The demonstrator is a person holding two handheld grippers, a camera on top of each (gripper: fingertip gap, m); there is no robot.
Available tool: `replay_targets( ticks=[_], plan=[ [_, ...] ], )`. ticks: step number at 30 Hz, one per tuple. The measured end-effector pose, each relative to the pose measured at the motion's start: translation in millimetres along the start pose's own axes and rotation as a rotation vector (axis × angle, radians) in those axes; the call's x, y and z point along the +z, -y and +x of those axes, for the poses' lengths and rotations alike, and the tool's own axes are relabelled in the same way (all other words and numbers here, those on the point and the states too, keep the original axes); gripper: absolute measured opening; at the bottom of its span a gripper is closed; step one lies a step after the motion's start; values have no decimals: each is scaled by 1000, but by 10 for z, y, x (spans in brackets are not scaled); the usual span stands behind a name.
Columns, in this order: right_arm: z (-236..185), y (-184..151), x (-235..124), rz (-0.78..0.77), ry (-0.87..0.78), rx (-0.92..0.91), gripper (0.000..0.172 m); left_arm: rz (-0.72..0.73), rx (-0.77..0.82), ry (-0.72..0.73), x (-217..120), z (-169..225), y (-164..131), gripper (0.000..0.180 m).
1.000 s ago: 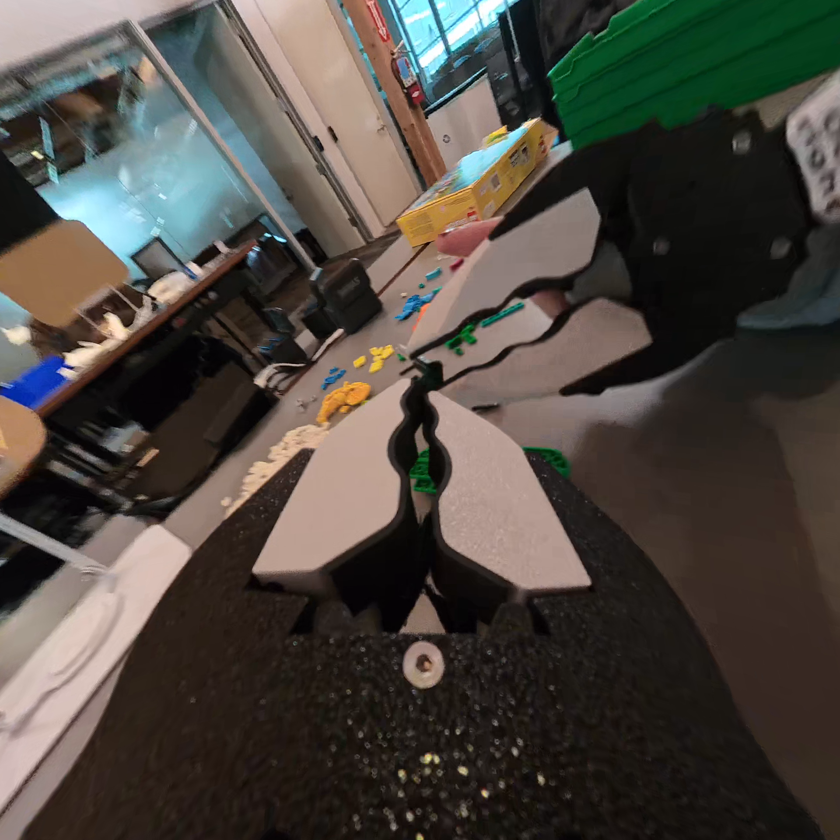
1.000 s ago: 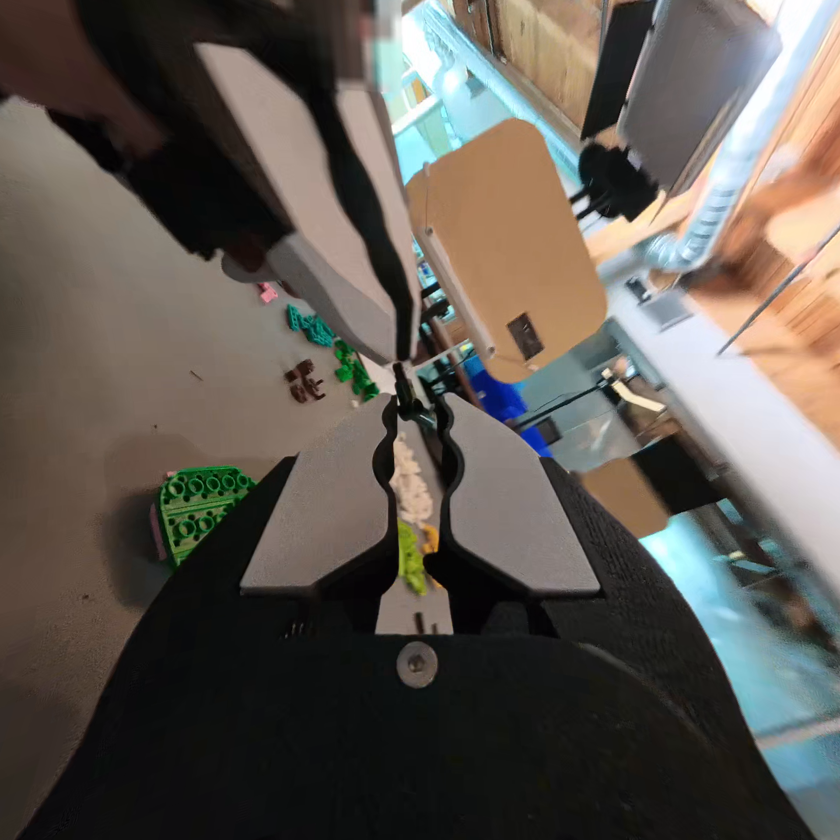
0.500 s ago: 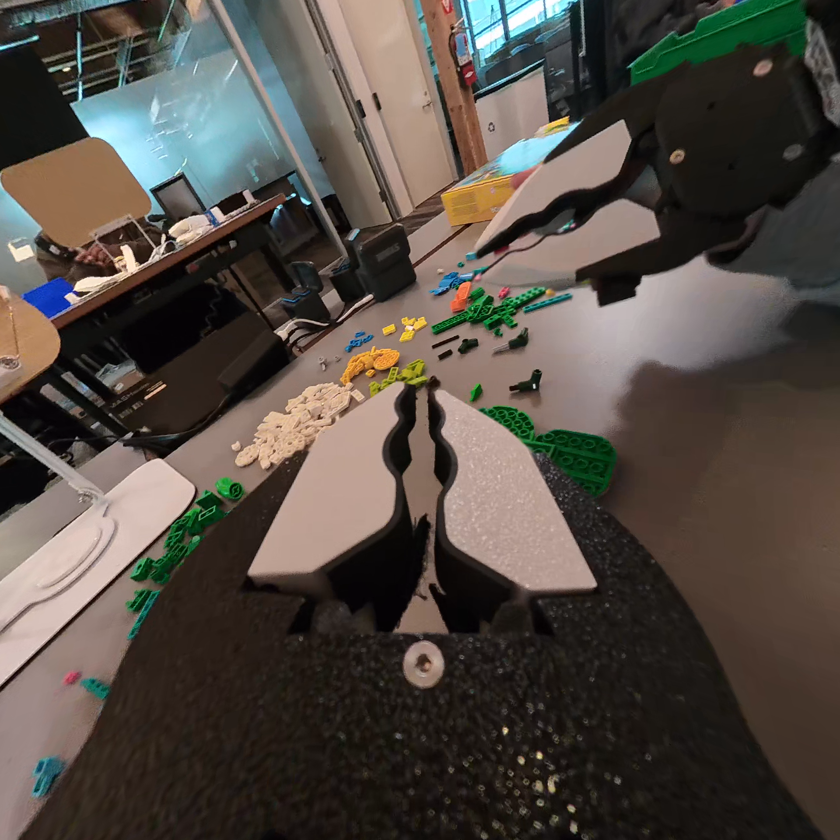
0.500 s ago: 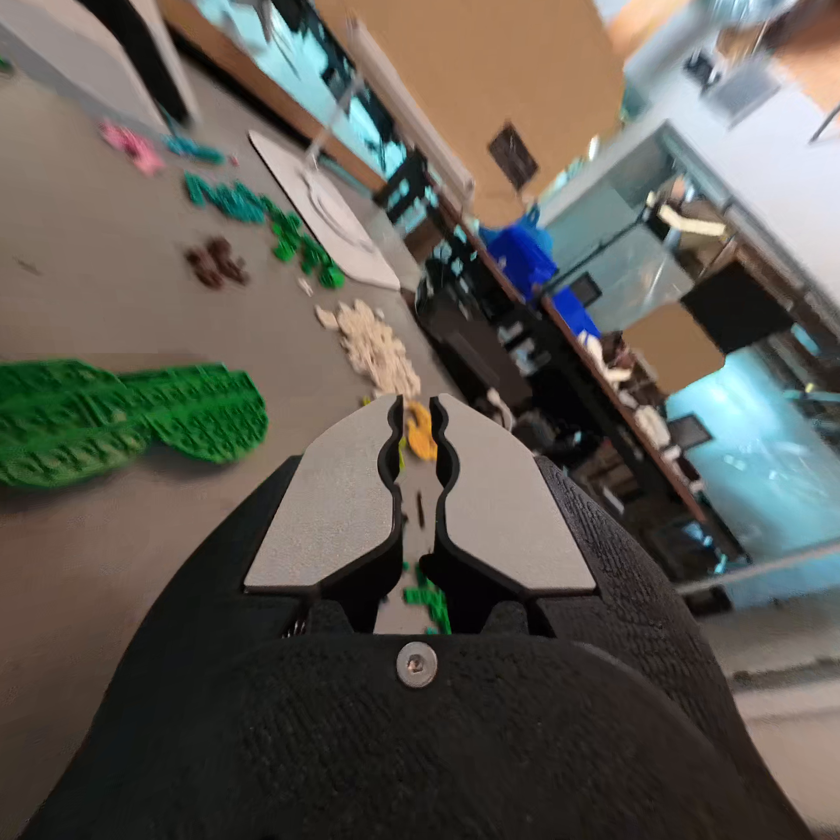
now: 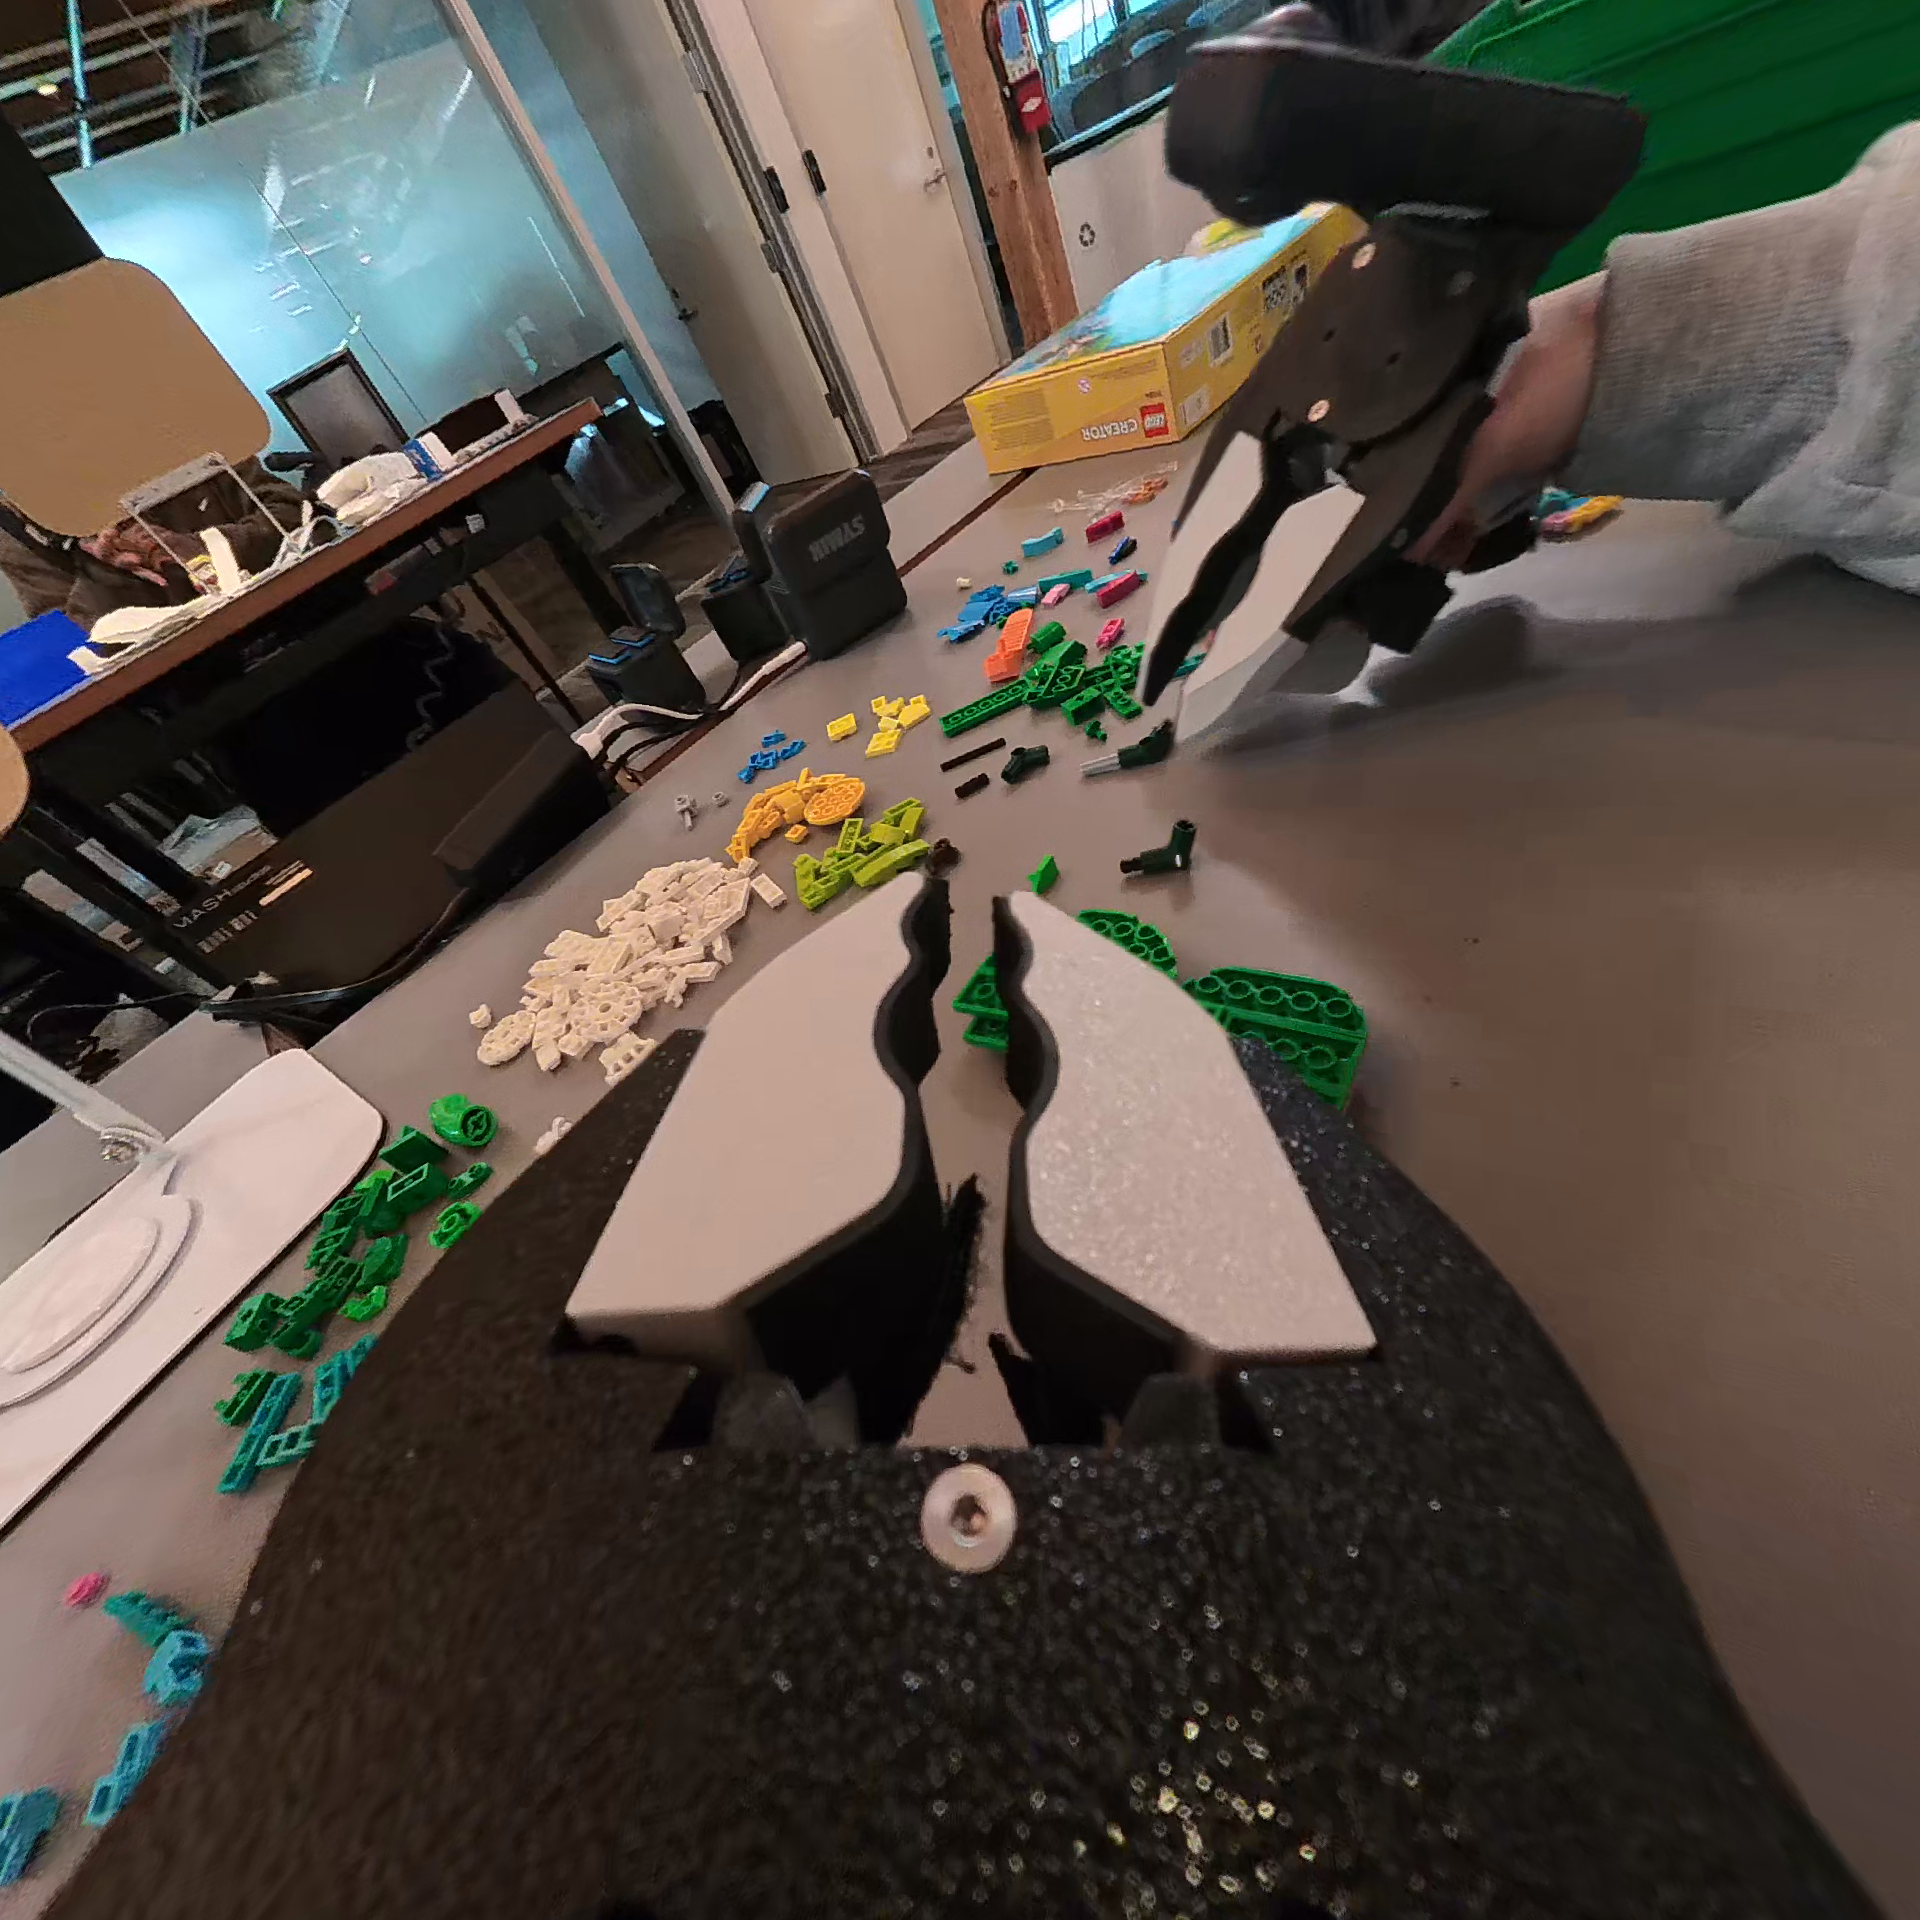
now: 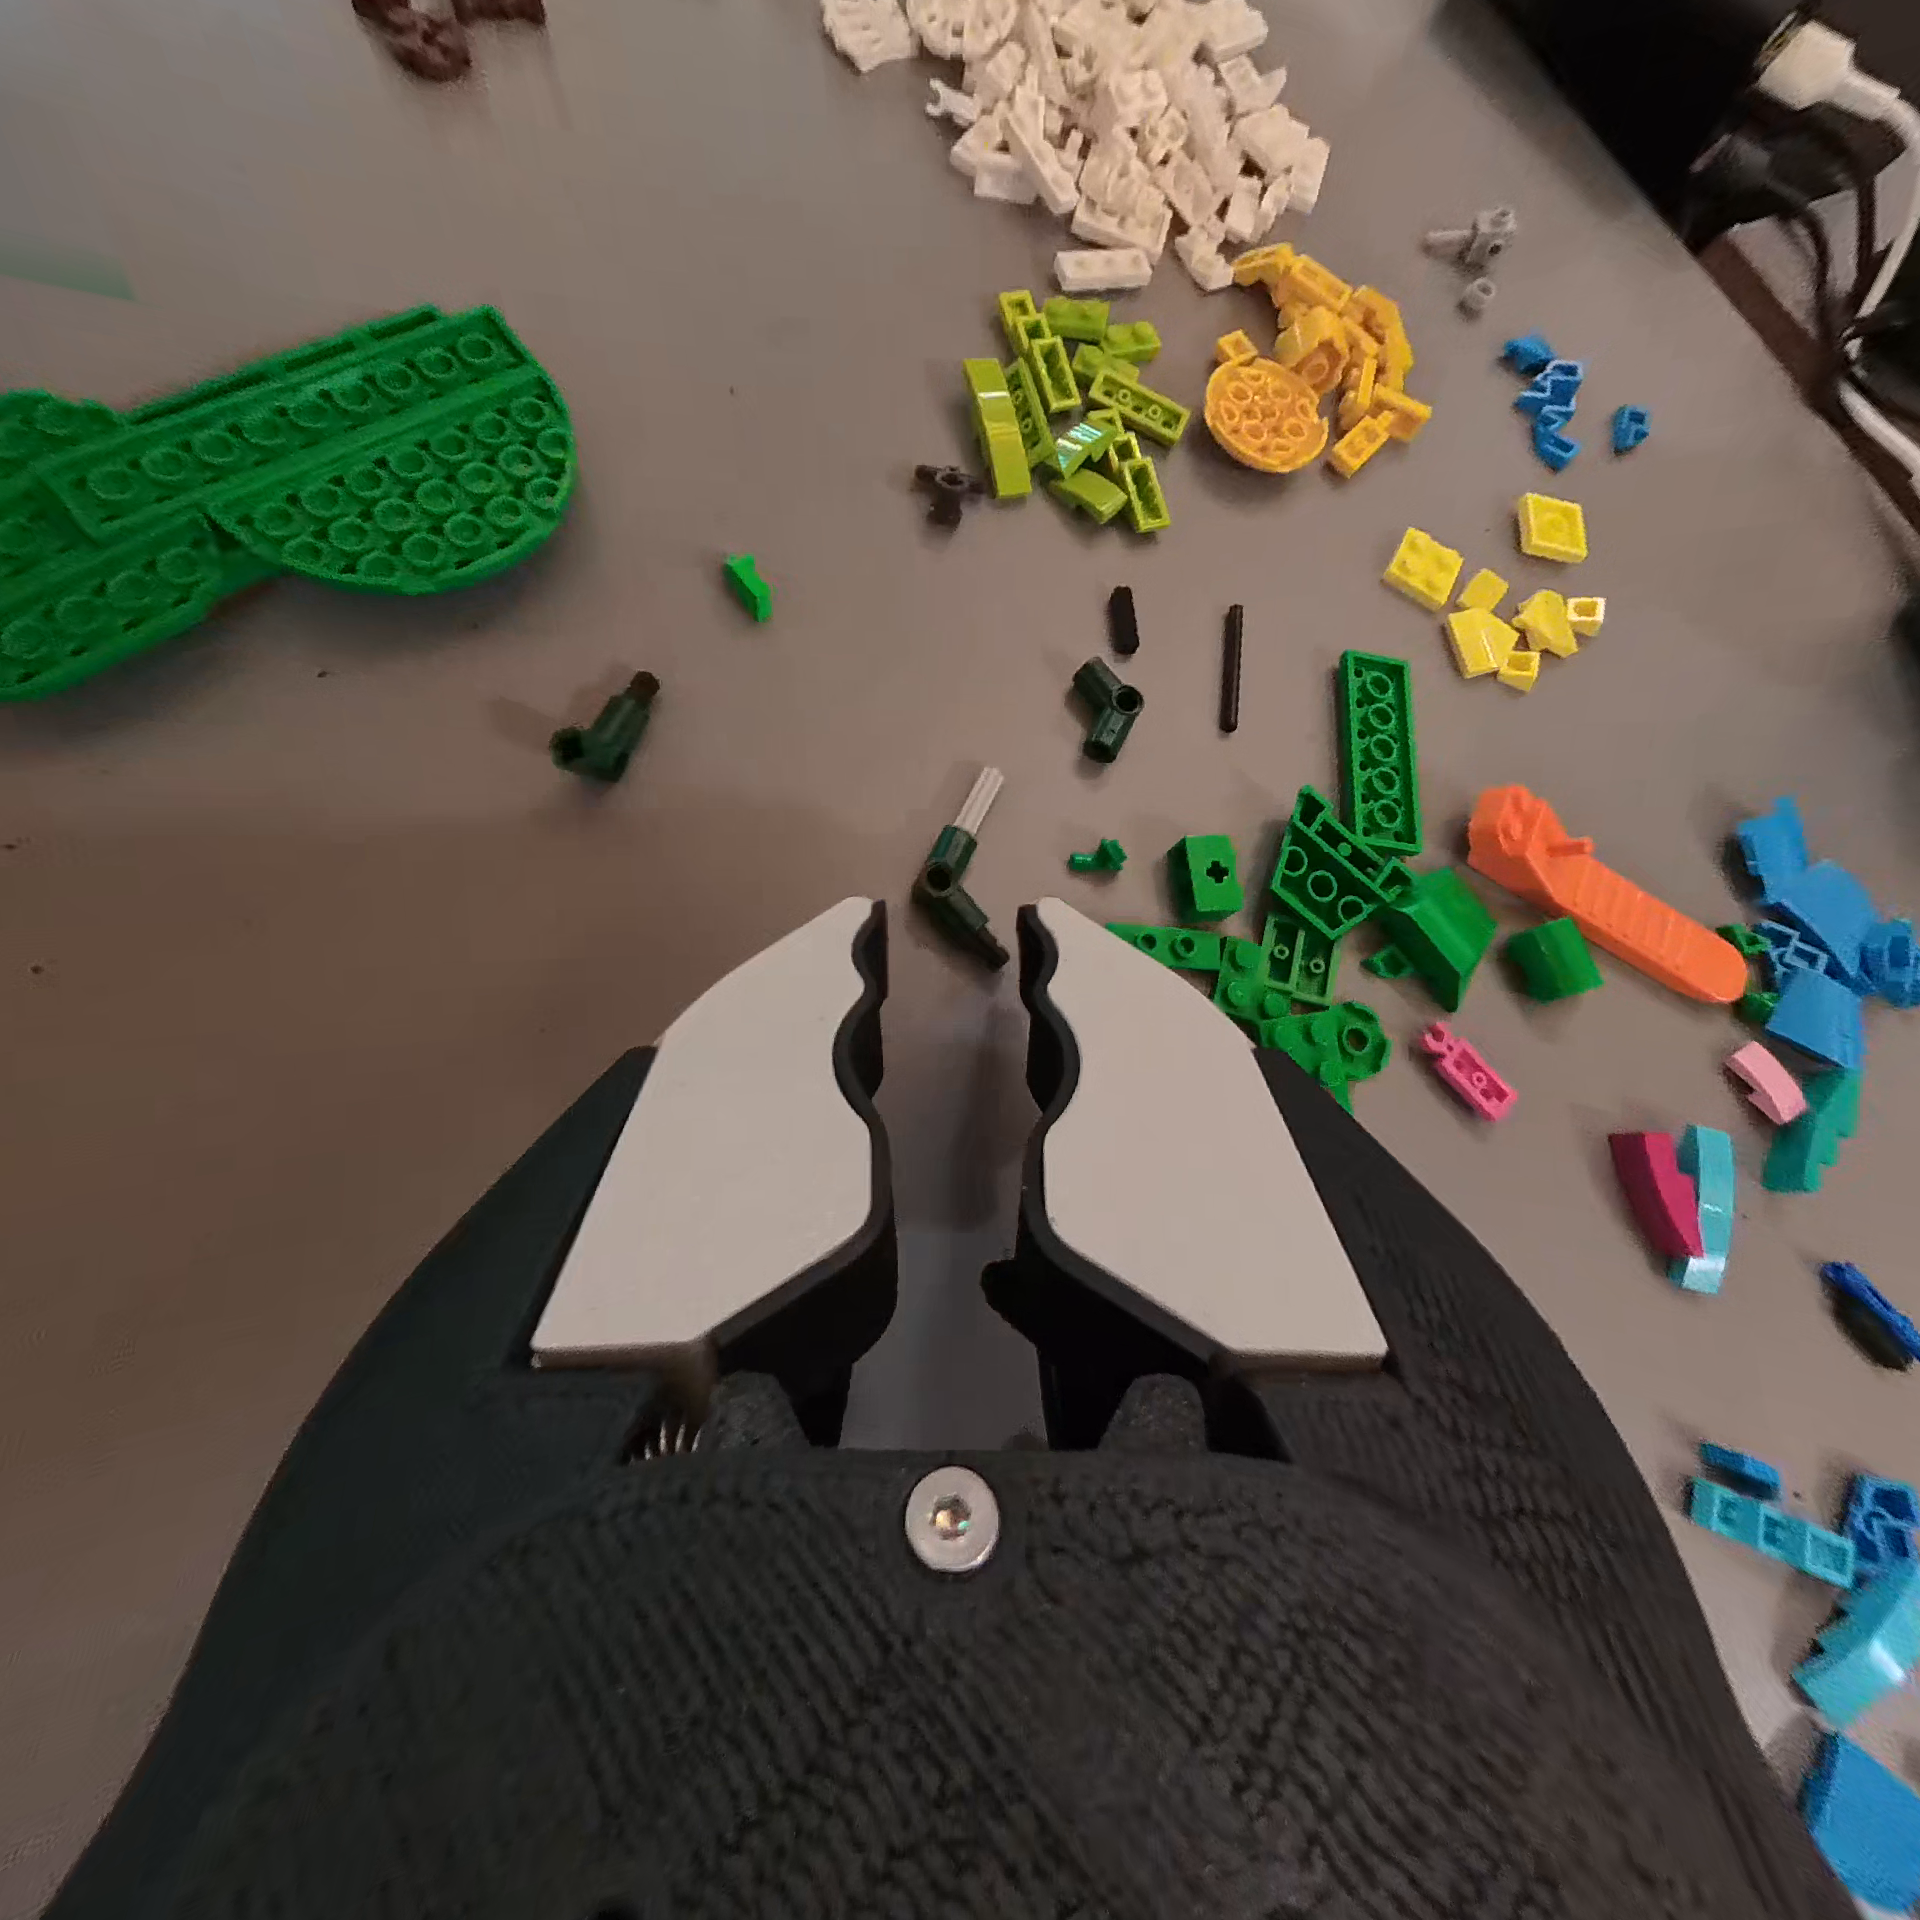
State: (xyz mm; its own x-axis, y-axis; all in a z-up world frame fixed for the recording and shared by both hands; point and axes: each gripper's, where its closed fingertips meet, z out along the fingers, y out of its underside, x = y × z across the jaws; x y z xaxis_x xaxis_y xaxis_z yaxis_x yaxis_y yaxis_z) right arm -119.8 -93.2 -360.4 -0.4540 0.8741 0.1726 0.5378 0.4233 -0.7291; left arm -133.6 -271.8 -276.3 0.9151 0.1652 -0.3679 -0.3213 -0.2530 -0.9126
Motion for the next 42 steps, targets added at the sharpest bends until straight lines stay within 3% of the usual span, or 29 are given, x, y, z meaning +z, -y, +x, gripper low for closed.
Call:
replay_targets(
  ticks=[4, 7, 9, 13, 17, 21, 23, 27, 29, 33, 35, 39, 42],
  plan=[
    [-1, -26, 89, -62, 75, -1, 20, 0, -72, -71, 20, 120, 34, 21],
    [-19, -17, 83, -88, 102, -19, 6, 46, -192, -146, 32, 213, 111, 31],
    [-71, 147, 40, 5, 81, -95, 5, 75, -290, -181, 57, 256, 146, 34],
    [-601, 848, -236, 455, 130, -253, 5, 130, -460, -169, 157, 253, 164, 36],
    [-1009, 1266, -435, 747, 15, -397, 6, 197, -614, -178, 206, 240, 207, 39],
    [-1232, 1395, -477, 833, -60, -507, 6, 274, -698, -280, 156, 299, 320, 32],
    [-1266, 1381, -462, 827, -100, -576, 6, 308, -723, -335, 121, 330, 361, 23],
    [-1319, 1337, -413, 802, -175, -703, 6, 328, -749, -352, 115, 319, 372, 24],
    [-1354, 1340, -411, 800, -199, -742, 6, 311, -716, -346, 123, 335, 346, 10],
    [-1334, 1257, -340, 727, -196, -799, 8, 274, -592, -246, 118, 262, 294, 9],
    [-1267, 1180, -302, 665, -116, -711, 16, 232, -460, -190, 104, 208, 255, 9],
    [-1280, 1191, -378, 663, 99, -475, 24, 81, 45, -14, 94, 141, 105, 9],
    [-1189, 1180, -330, 580, -56, -585, 24, -70, 482, 110, 104, 124, -26, 9]
  ],
)
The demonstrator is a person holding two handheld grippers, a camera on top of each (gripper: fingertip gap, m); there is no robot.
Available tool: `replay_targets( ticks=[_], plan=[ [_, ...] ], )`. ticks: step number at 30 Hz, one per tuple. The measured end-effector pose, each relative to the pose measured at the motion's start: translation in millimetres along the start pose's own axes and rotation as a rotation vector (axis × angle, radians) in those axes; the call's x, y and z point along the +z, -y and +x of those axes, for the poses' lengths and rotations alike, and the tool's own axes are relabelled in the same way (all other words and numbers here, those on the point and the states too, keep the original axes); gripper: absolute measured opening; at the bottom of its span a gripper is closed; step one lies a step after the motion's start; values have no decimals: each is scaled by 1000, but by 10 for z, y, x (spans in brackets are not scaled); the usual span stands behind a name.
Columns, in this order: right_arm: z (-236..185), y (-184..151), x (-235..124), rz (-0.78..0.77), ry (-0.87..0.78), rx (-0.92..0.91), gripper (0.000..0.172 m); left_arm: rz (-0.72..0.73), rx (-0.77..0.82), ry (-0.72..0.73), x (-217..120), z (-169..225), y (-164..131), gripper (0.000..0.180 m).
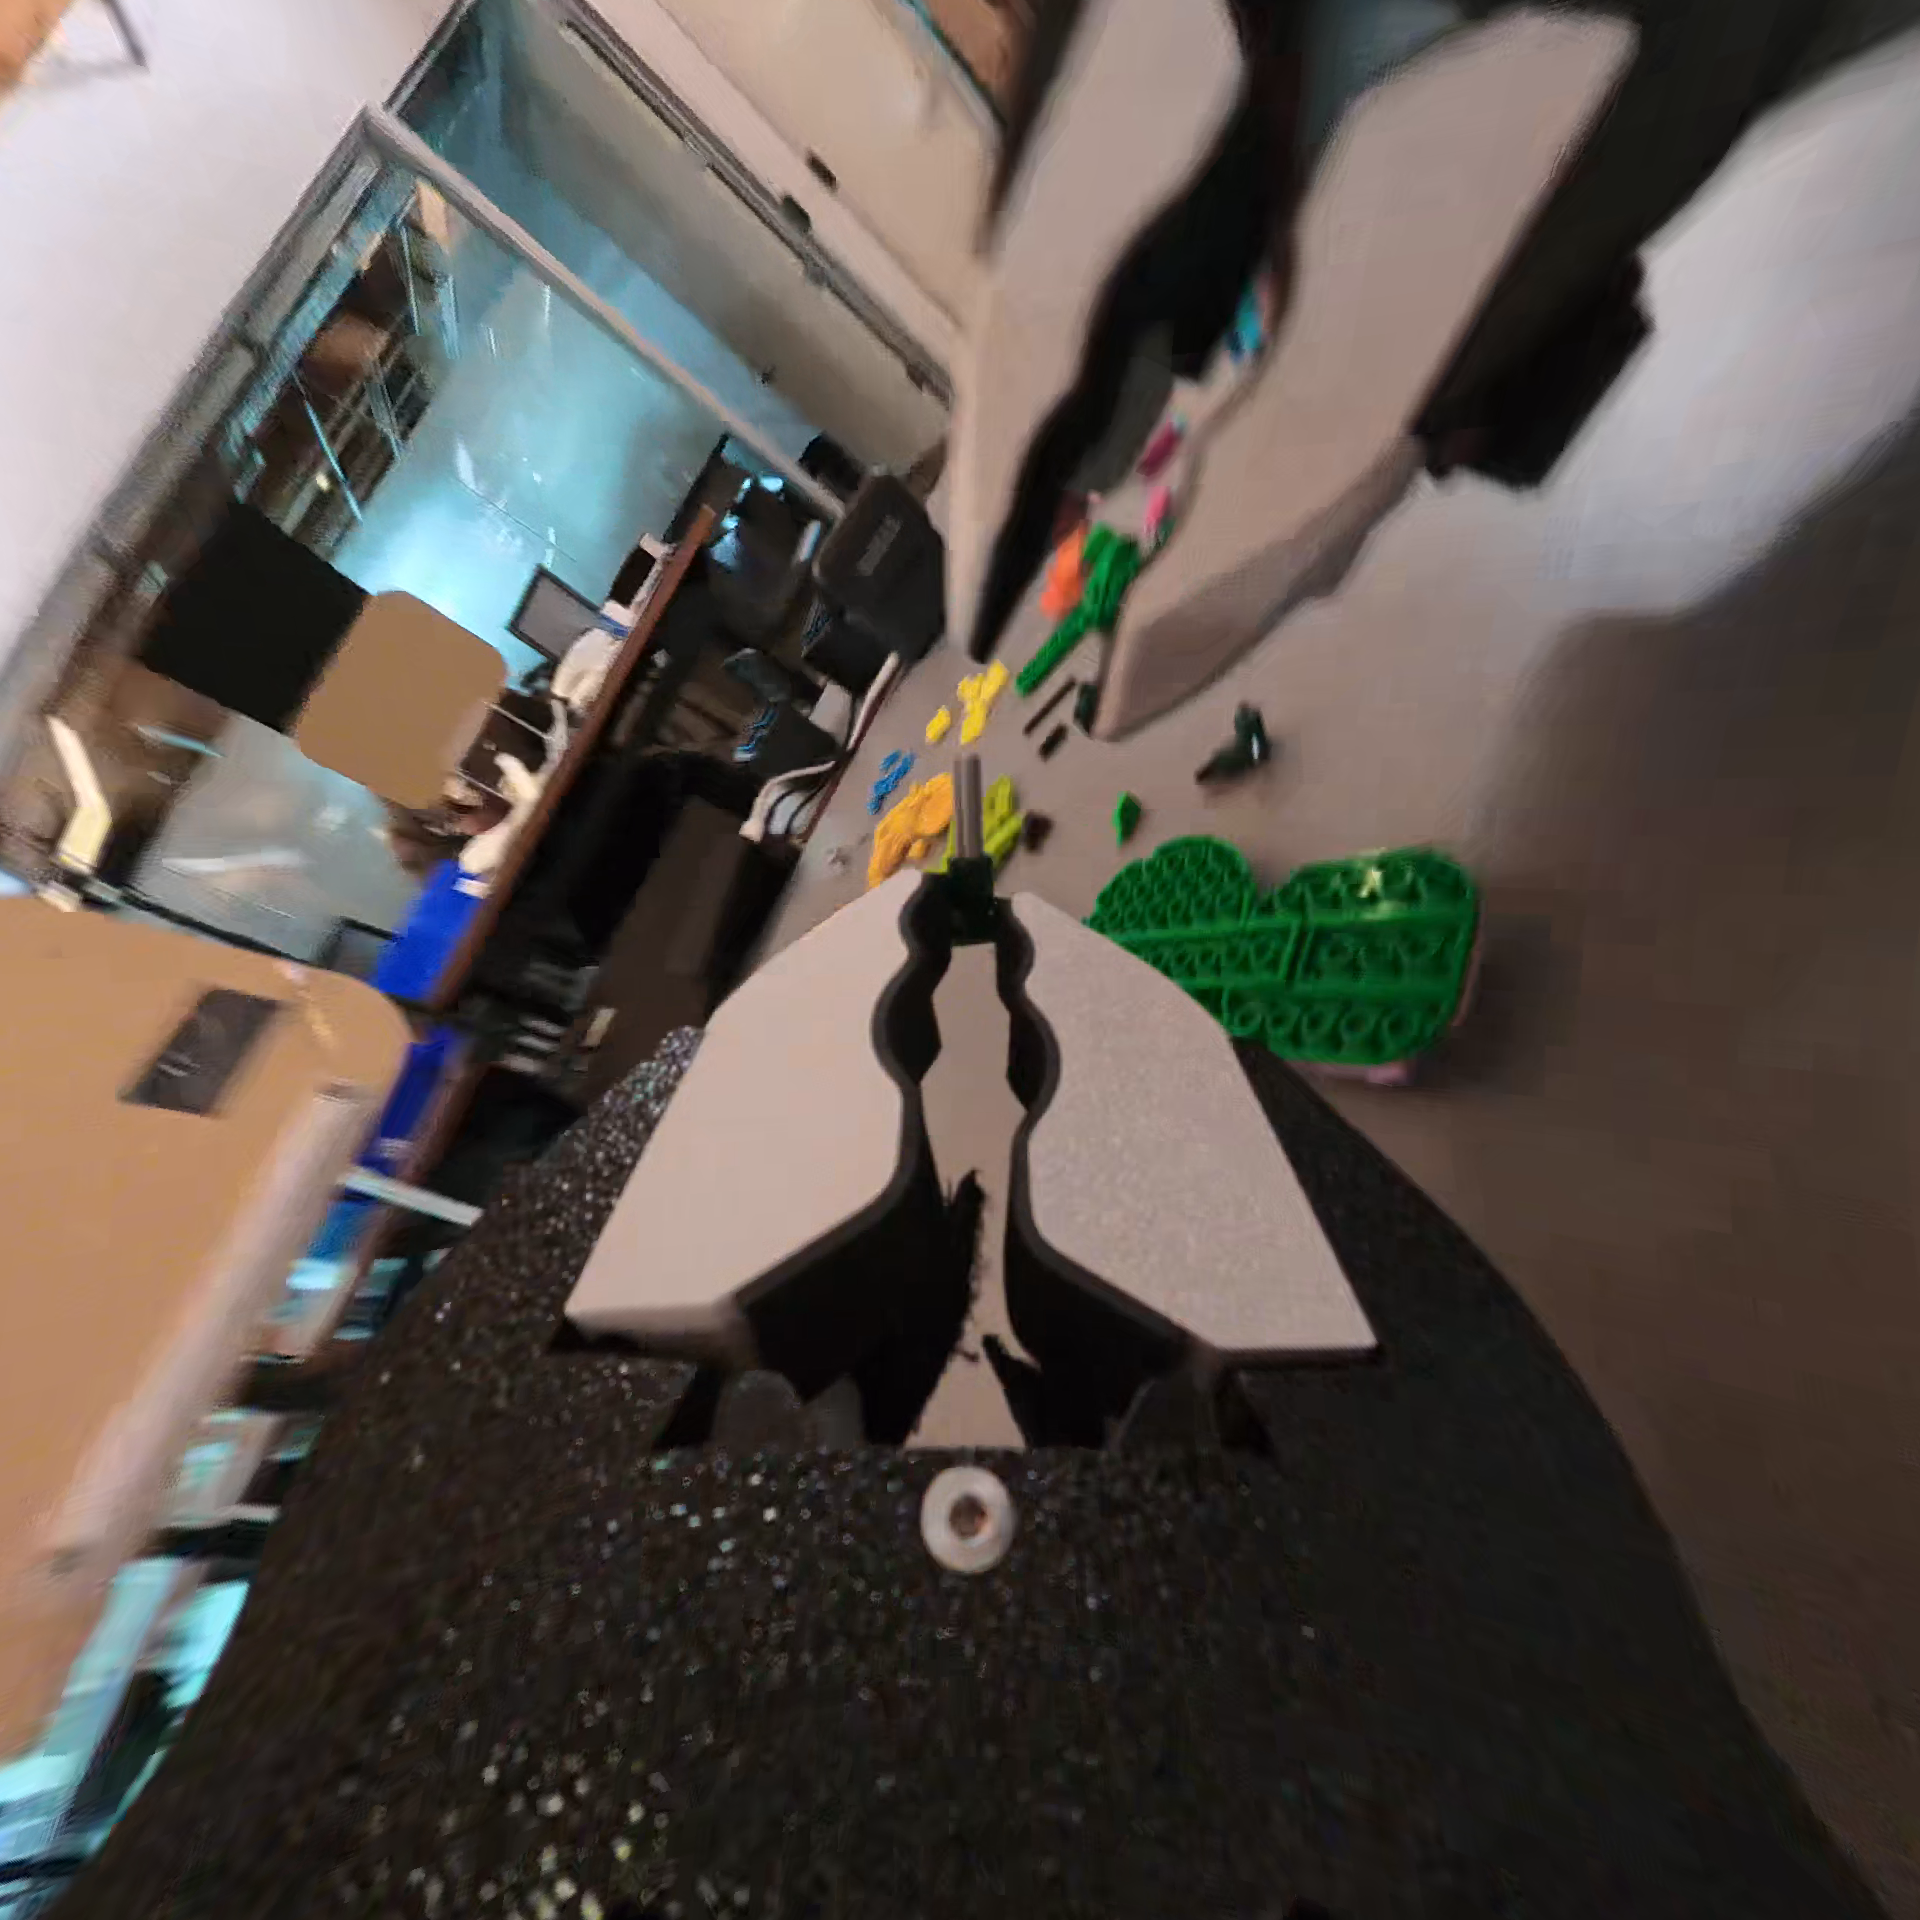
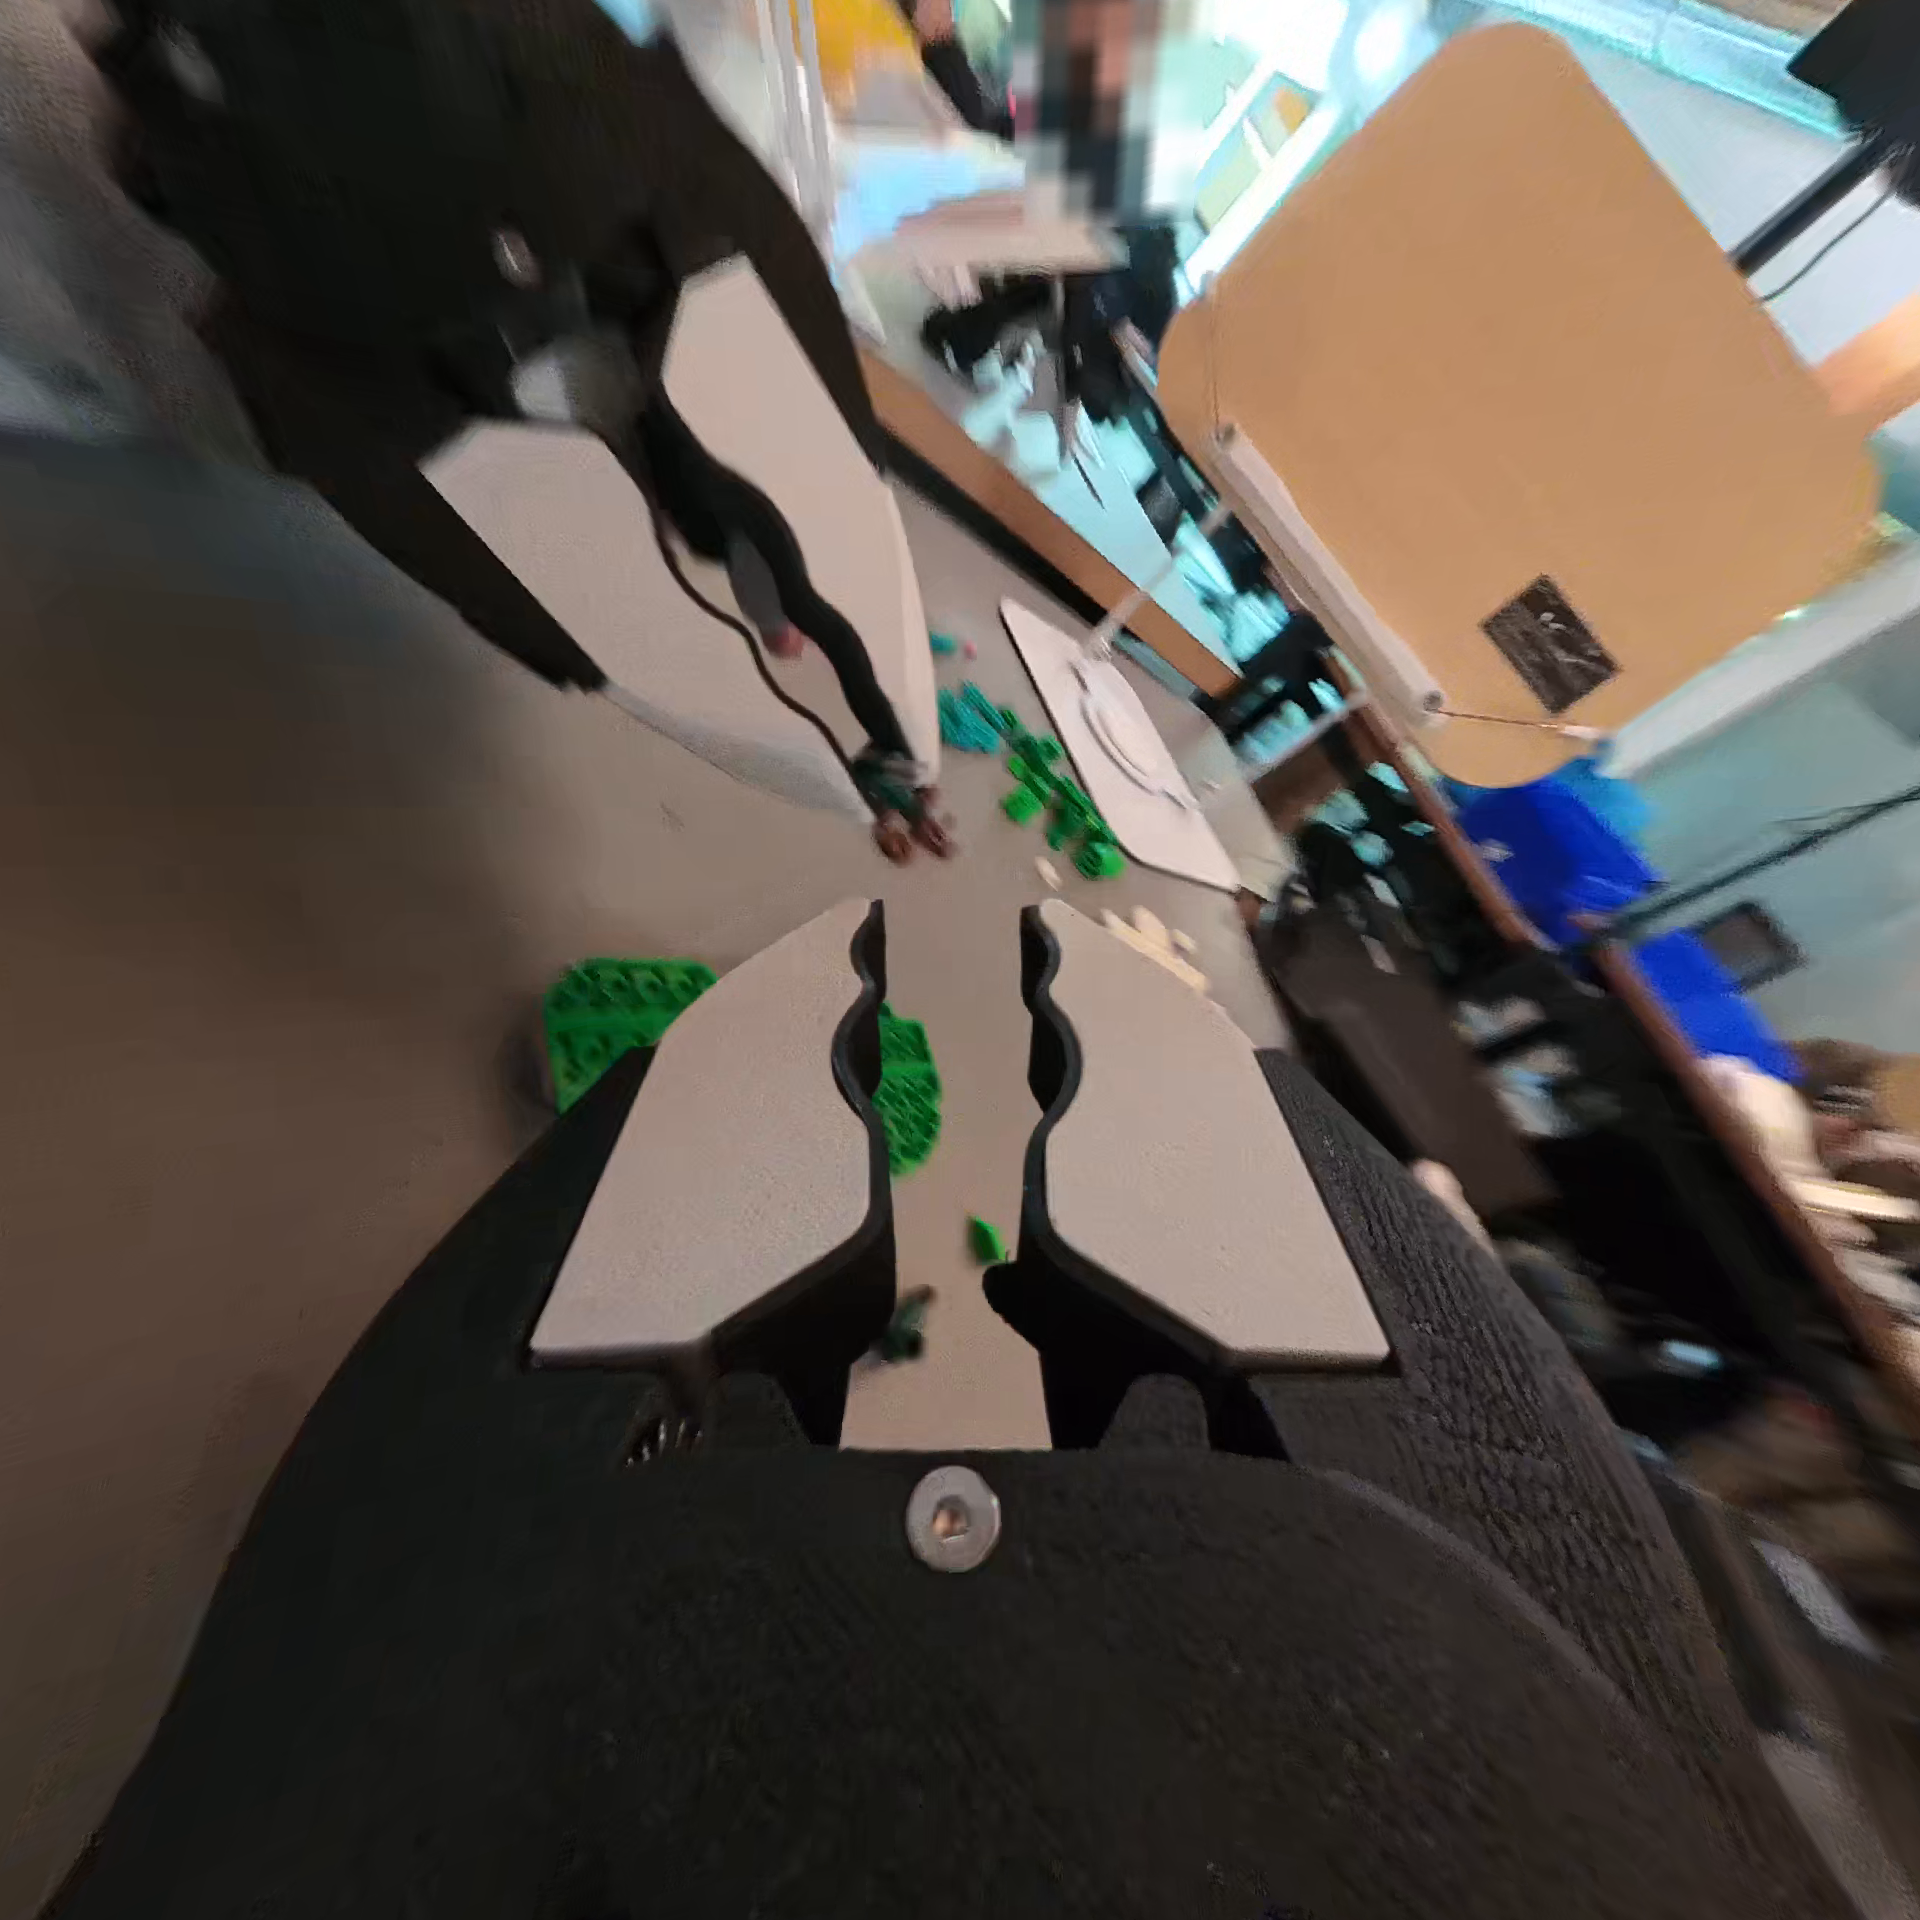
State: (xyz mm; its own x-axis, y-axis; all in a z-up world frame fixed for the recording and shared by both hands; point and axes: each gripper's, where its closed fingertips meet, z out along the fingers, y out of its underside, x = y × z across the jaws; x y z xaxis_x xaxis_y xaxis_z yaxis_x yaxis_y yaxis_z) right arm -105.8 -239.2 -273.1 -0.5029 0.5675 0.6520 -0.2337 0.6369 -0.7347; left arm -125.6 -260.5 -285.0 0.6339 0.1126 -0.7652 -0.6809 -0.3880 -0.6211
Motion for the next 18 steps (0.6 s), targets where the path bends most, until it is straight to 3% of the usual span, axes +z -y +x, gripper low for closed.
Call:
replay_targets(
  ticks=[2, 4, 6, 10, 12, 18],
  plan=[
    [18, -122, 48, -162, -90, -252, 24, -72, 124, -1, 25, 78, -36, 9],
    [7, -208, 90, -315, -157, -542, 24, -124, 133, -39, 59, 166, -54, 10],
    [-70, -244, 137, -386, -157, -694, 24, -183, 157, -57, 89, 200, -100, 10],
    [-165, -207, 202, -398, -155, -799, 18, -233, 185, -79, 111, 247, -123, 9],
    [-176, -194, 218, -400, -160, -832, 4, -232, 199, -75, 114, 261, -109, 9],
    [-160, -157, 169, -353, -144, -796, 4, -189, 211, -65, 59, 223, -28, 9]
  ],
)
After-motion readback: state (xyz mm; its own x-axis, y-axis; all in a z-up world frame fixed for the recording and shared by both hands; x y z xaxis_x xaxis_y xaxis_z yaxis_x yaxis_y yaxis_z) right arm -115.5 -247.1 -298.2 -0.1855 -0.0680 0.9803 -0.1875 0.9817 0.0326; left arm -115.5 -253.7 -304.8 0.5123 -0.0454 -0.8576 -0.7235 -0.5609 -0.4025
